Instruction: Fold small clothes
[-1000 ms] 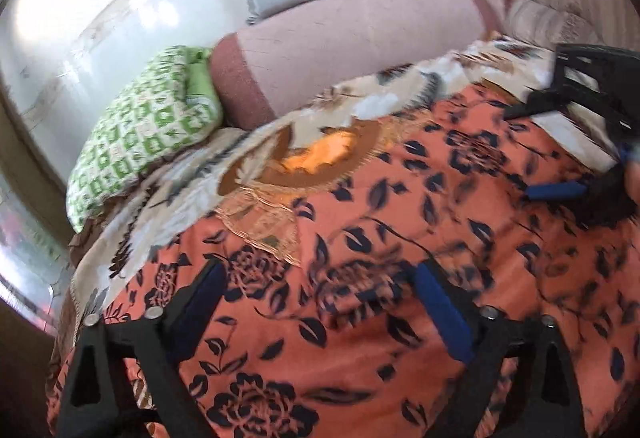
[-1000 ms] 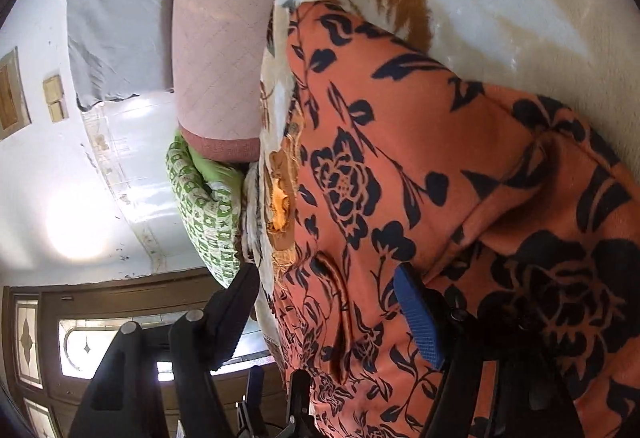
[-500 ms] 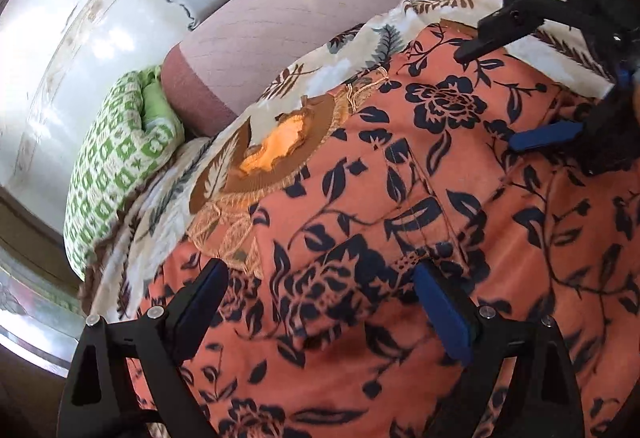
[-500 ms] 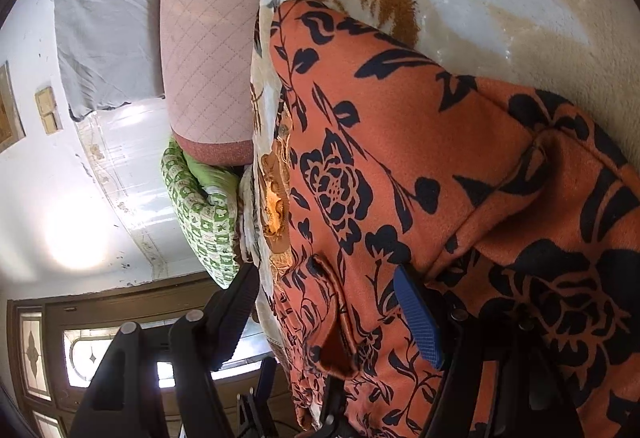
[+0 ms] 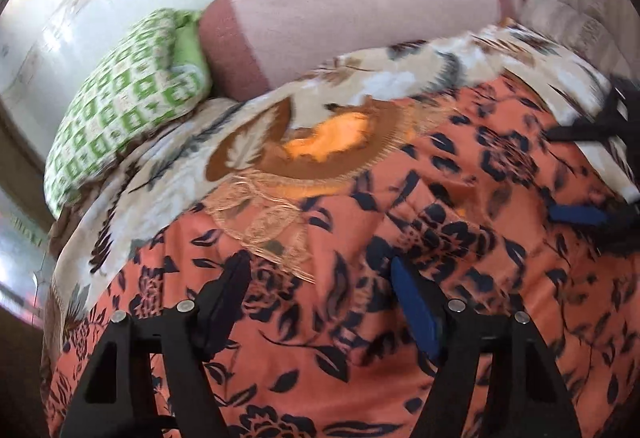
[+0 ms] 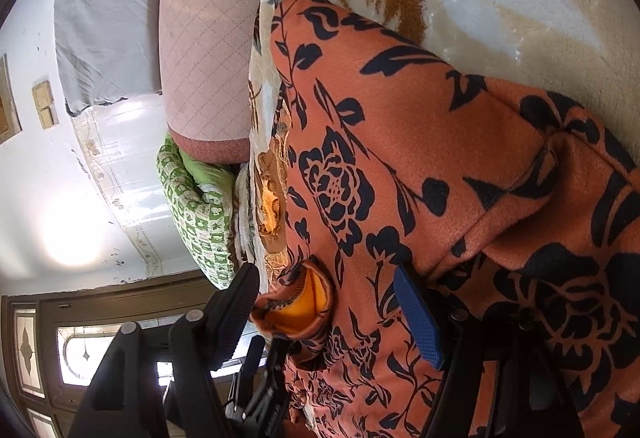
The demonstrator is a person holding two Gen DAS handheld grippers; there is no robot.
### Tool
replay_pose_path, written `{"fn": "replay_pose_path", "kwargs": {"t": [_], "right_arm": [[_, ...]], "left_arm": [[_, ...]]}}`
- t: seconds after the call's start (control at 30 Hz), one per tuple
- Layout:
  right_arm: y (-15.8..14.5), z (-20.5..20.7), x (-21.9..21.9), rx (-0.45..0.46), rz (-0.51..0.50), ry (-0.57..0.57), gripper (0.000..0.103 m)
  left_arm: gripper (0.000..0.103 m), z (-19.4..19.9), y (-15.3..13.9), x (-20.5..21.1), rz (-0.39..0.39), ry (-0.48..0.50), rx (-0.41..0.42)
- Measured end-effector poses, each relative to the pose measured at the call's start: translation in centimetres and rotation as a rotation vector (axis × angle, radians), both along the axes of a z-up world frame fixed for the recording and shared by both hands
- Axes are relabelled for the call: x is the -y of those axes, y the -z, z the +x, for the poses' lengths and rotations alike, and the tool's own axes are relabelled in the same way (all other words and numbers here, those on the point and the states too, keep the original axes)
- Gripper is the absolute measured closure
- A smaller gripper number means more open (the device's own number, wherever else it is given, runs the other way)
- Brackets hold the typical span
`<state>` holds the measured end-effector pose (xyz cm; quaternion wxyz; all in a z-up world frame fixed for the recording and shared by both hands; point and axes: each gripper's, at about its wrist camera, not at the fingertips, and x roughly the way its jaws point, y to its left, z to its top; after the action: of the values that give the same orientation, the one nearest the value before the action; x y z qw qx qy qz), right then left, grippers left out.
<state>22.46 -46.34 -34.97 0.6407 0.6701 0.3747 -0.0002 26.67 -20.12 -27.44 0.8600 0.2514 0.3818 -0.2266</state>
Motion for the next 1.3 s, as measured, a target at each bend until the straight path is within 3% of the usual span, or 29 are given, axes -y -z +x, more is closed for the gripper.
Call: {"fn": "replay_pose_path", "kwargs": {"t": [0.2, 0.43, 0.47, 0.5, 0.57, 0.67, 0.8, 0.9, 1.0, 1.07, 1.17, 1.2, 1.3], "right_arm": [[-0.1, 0.0, -0.1, 0.002, -0.003, -0.003, 0.03], [0.0, 0.1, -0.1, 0.002, -0.008, -0.008, 0.03], [0.0, 0.1, -0.1, 0.003, -0.007, -0.009, 0.03], [0.0, 0.2, -0.1, 0.003, -0.006, -0.01, 0.03], [0.0, 0.2, -0.2, 0.003, -0.008, -0.012, 0.03], [0.0, 0.4, -0.3, 0.001, -0.017, -0.015, 0.03], [-0.2, 0.6, -0.5, -0.001, -0.026, -0.016, 0.03], [-0.1, 0.6, -0.6, 0.0, -0.026, -0.013, 0.03], [-0.2, 0.6, -0.7, 0.001, -0.032, -0.012, 0.03], [-0.1, 0.6, -0.7, 0.001, -0.035, -0.012, 0.03], [-0.1, 0.6, -0.7, 0.001, -0.033, -0.012, 0.03], [-0.1, 0.6, -0.7, 0.002, -0.032, -0.012, 0.03], [-0.1, 0.6, -0.7, 0.002, -0.032, -0.012, 0.03]], "left_arm": [[0.025, -2.0, 0.6, 2.1, 0.035, 0.107, -0.015], [0.027, -0.4, 1.8, 4.4, 0.076, 0.118, -0.044], [0.038, -0.1, 1.7, 4.4, 0.066, 0.119, -0.055], [0.059, 0.2, 1.7, 4.4, 0.059, 0.123, -0.075], [0.078, 0.8, 1.7, 4.2, 0.041, 0.125, -0.128], [0.091, 1.0, 1.1, 3.3, -0.019, 0.133, -0.161], [0.094, 1.6, -0.5, 0.8, -0.178, 0.09, -0.201], [0.094, 2.6, -1.6, -2.0, -0.266, 0.003, -0.208], [0.094, 3.6, -2.6, -6.7, -0.395, -0.15, -0.236], [0.092, 3.8, -2.4, -9.9, -0.422, -0.271, -0.237], [0.076, 3.6, -0.8, -15.1, -0.446, -0.446, -0.289], [0.076, 3.1, -0.1, -16.8, -0.432, -0.51, -0.297], [0.077, 1.5, 0.2, -19.6, -0.412, -0.564, -0.284]]}}
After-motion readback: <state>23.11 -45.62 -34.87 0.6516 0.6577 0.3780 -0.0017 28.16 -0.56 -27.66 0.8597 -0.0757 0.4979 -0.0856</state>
